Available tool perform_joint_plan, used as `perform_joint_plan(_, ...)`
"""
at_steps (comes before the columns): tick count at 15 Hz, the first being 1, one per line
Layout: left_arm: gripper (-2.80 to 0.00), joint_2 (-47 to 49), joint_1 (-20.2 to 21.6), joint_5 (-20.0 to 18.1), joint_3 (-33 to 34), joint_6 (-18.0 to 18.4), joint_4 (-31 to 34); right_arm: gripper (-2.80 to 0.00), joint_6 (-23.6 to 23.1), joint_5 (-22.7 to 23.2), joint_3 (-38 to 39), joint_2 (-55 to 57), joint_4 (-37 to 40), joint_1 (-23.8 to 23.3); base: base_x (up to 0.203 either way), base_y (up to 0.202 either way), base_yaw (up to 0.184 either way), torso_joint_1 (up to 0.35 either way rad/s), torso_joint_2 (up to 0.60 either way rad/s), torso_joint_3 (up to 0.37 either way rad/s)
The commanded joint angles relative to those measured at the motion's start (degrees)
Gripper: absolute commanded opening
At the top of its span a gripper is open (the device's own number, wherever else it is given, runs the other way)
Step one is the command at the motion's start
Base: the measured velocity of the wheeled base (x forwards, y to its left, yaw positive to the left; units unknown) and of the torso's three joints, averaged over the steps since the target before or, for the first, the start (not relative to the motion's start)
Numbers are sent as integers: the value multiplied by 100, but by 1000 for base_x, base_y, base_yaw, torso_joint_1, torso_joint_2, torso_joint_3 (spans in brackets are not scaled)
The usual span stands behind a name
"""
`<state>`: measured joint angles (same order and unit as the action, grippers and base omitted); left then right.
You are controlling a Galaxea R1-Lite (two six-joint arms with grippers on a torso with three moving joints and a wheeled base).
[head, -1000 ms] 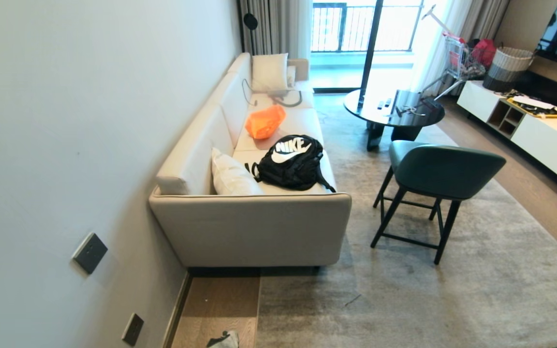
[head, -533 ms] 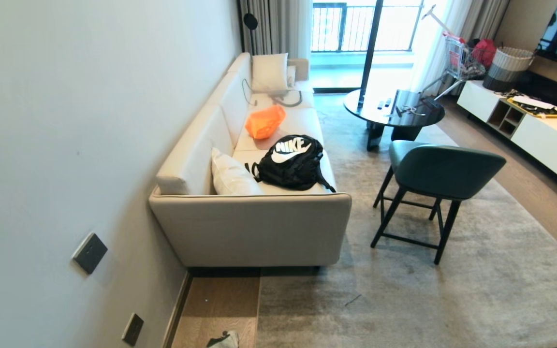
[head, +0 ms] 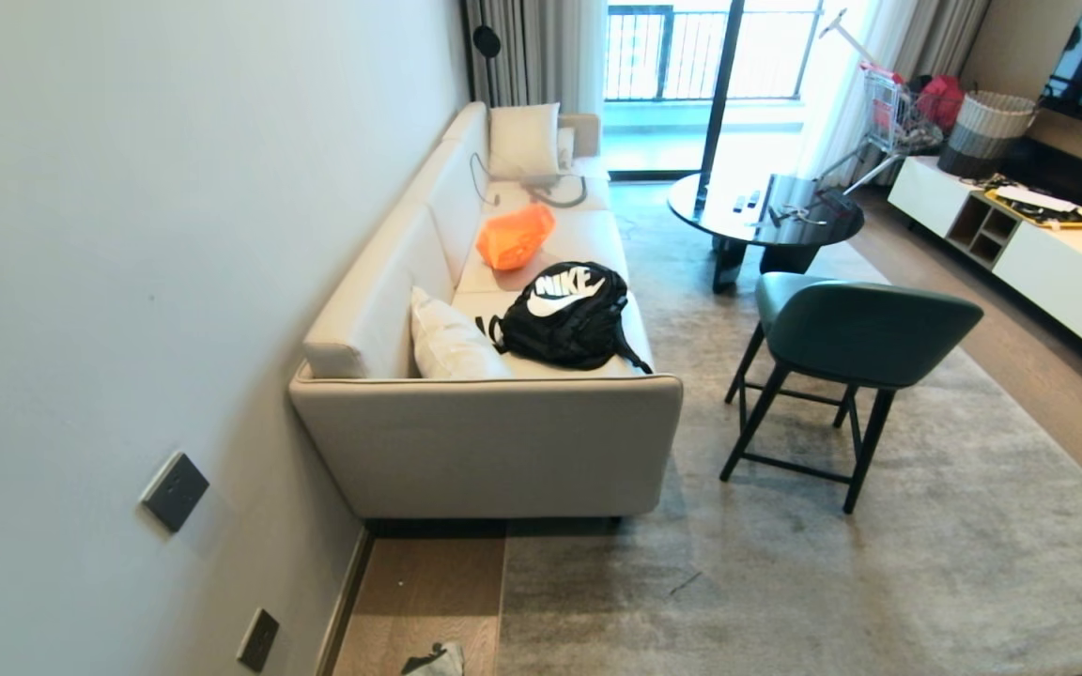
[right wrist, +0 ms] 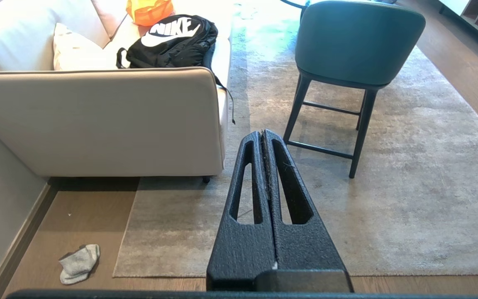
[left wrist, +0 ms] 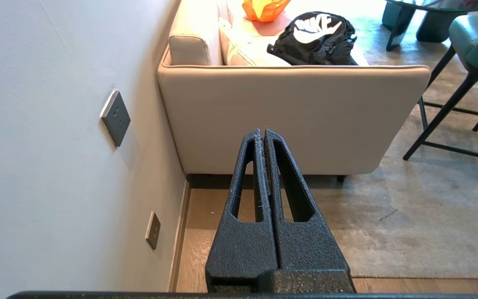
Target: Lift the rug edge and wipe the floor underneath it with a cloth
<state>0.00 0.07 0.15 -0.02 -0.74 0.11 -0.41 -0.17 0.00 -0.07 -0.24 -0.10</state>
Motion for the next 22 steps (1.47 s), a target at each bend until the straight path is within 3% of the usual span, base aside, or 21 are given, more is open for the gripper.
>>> perform_joint_plan(1,-280,0,1,3,2,-5,-2,-280,-2,0,0,7,-2,1,0,0,0,0,0,0)
perform_joint_plan(22,-280,0,1,3,2,-5,-2,-280,6,0,0,7,-2,1,0,0,0,0,0,0)
